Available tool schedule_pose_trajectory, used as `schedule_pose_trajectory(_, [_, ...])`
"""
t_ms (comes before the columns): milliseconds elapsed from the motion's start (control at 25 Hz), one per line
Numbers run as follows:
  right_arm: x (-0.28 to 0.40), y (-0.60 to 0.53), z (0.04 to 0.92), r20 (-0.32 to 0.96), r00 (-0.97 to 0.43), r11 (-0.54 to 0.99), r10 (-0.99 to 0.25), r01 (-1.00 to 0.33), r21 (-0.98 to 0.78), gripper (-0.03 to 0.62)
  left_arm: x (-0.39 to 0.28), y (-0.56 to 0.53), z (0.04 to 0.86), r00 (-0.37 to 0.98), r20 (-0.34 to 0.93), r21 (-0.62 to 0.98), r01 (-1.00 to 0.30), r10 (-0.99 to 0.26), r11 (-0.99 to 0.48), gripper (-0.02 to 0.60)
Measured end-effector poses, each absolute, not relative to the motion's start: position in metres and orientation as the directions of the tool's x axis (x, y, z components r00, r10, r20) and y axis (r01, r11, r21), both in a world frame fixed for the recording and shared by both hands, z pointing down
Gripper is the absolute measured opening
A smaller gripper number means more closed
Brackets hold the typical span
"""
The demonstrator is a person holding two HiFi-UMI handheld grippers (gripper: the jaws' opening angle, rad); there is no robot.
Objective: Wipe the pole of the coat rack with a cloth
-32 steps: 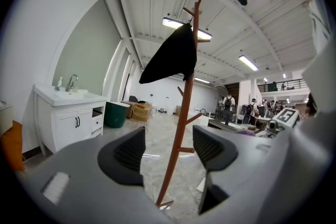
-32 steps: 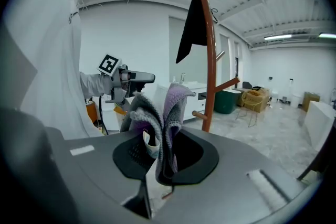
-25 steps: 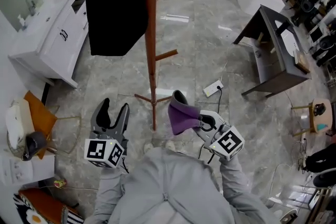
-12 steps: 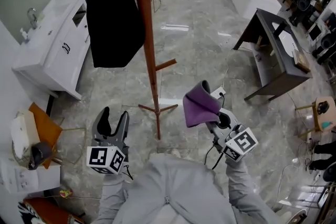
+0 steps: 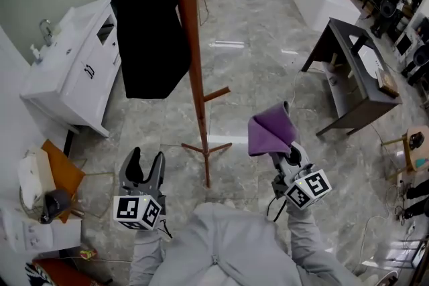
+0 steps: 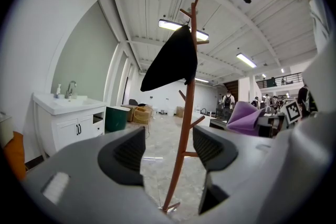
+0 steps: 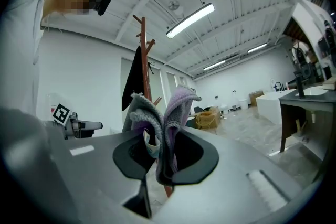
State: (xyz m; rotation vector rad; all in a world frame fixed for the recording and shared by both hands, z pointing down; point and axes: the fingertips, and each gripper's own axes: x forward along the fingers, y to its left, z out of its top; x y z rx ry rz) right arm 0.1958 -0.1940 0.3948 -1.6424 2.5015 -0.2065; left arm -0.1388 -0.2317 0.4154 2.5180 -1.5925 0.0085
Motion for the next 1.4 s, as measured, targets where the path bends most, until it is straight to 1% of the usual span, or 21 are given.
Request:
schedule_pose_trajectory(280, [0.202, -0.203, 0.402, -0.05, -0.318, 0.321, -0.947, -0.917, -0.237, 0.057, -0.141, -0.238, 0.416, 0.429, 0.09, 0.132, -0.9, -0.899, -0.416, 0.308])
schedule_pose_trajectory(560, [0.203, -0.208, 0.408, -0.035, -0.276, 0.276, -0.96, -0.932, -0.235, 0.055, -0.141, -0.243, 0.417, 0.427, 0.085, 0.135, -0.9, -0.9, -0.415, 0.308])
schedule_pose_trajectory(1400, [0.202, -0.229, 0.414, -0.052, -0.277, 0.281, -0.959, -0.931, -0.234, 0.055, -0.135, -0.265, 0.413, 0.427, 0.074, 0.128, -0.9, -0.901, -0.416, 0.308])
